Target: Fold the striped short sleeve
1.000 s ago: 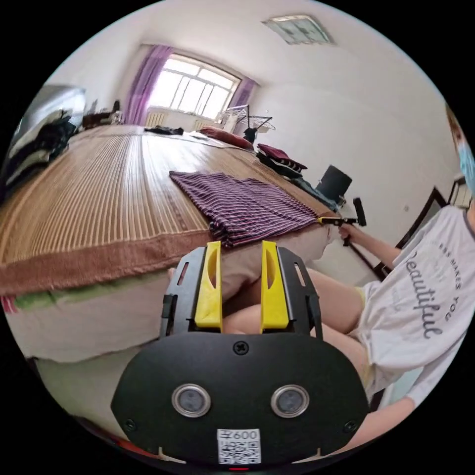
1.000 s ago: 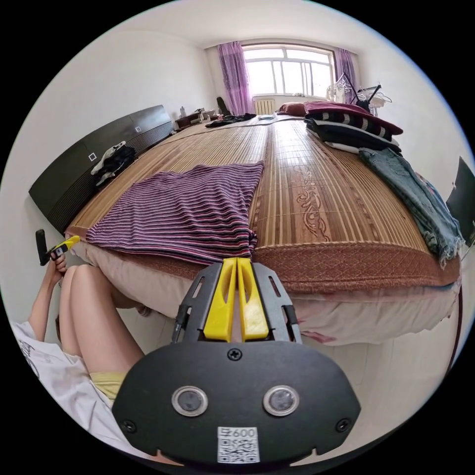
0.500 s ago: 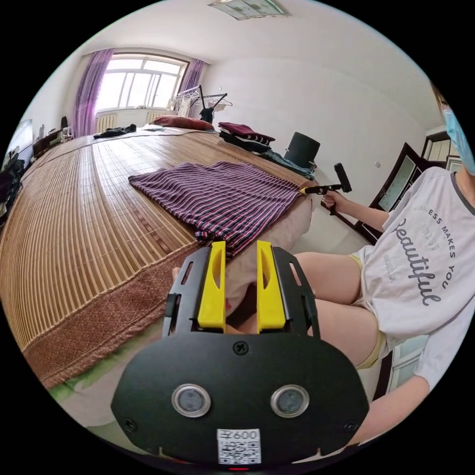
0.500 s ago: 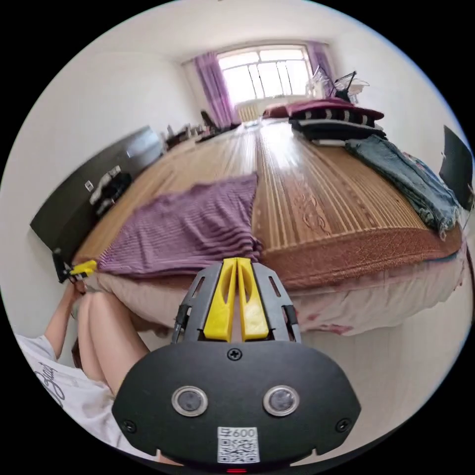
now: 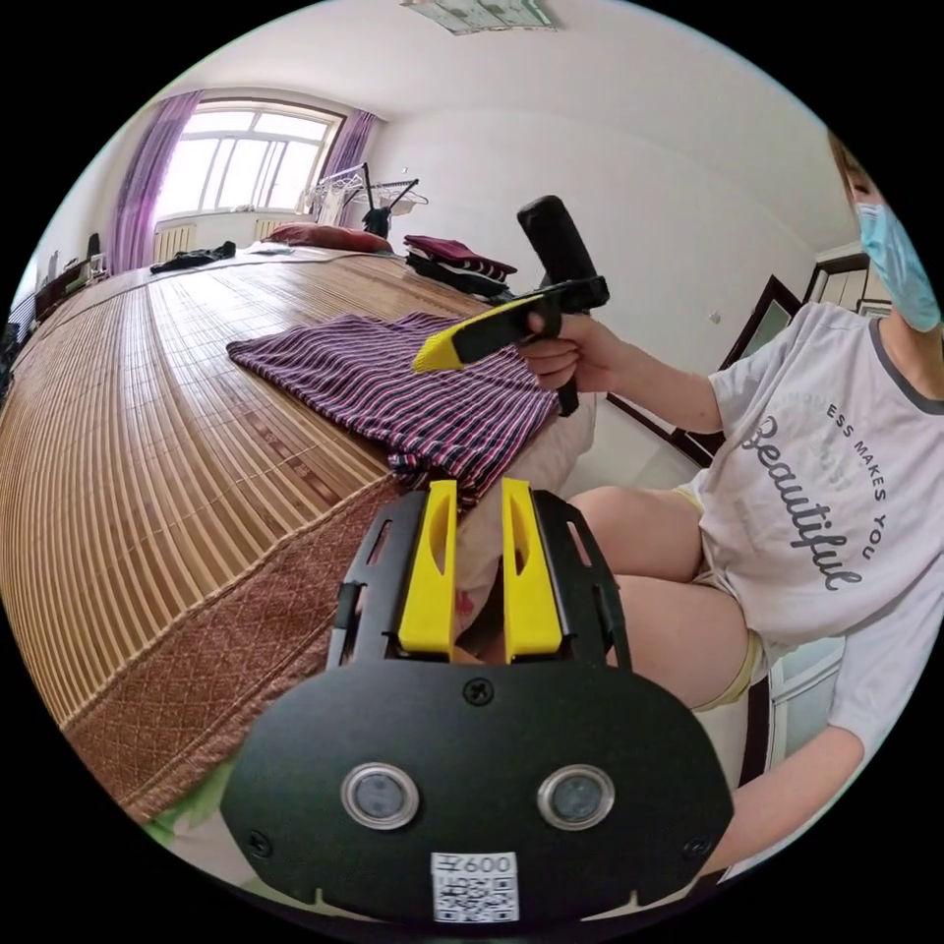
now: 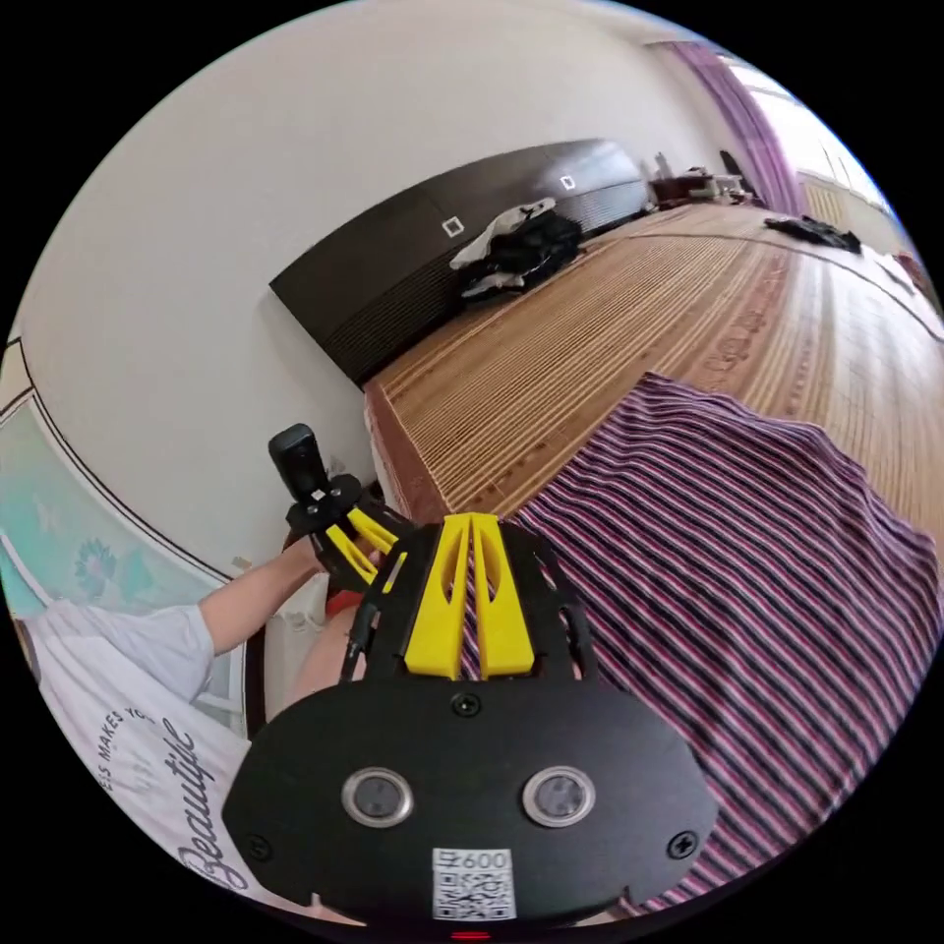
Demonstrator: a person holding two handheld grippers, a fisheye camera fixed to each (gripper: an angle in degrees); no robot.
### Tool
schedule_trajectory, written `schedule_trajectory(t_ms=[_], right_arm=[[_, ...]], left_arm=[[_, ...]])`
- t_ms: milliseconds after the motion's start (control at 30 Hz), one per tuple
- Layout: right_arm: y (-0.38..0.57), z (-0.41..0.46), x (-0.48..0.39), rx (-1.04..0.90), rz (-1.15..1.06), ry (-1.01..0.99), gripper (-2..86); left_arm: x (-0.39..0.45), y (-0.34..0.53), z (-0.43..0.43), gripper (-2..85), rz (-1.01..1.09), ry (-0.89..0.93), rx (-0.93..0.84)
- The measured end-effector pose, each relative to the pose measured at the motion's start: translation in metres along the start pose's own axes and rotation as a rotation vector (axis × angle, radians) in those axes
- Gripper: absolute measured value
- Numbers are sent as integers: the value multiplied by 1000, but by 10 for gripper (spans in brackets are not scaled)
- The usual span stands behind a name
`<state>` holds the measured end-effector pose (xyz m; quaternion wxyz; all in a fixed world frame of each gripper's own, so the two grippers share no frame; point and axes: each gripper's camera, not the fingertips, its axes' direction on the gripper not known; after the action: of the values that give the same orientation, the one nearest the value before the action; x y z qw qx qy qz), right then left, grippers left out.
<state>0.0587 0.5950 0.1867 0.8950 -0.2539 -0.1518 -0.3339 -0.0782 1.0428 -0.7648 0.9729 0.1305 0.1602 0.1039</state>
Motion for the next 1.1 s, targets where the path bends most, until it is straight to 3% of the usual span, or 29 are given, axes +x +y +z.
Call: schedule_trajectory(t_ms=[200, 400, 667, 767, 800, 867, 933, 1000, 1100], right_arm=[[120, 10, 54, 141, 3, -35, -8], [206, 16, 49, 129, -176, 168, -8], [307, -2, 111, 146, -170, 168, -8], [344, -10, 131, 151, -177, 189, -8], [357, -14, 143, 154, -164, 176, -8], [376, -21, 163, 154, -144, 150, -8], [396, -28, 182, 156, -130, 130, -8], [422, -36, 202, 158, -123, 119, -8], [455, -44, 223, 159, -128, 127, -9]], left_arm=[[-31, 18, 1, 19, 14, 64, 16], [-66, 37, 8, 8, 13, 122, -9], [-93, 72, 41, 3, -30, 235, -92], [-77, 97, 35, 4, -61, -21, -88], [-56, 99, 28, 6, -31, -200, -36], [-8, 95, 36, 10, 141, -466, -20], [50, 91, 86, 25, 435, -806, -120], [71, 91, 138, 39, 619, -922, -259], [76, 101, 203, 68, 793, -896, -373]])
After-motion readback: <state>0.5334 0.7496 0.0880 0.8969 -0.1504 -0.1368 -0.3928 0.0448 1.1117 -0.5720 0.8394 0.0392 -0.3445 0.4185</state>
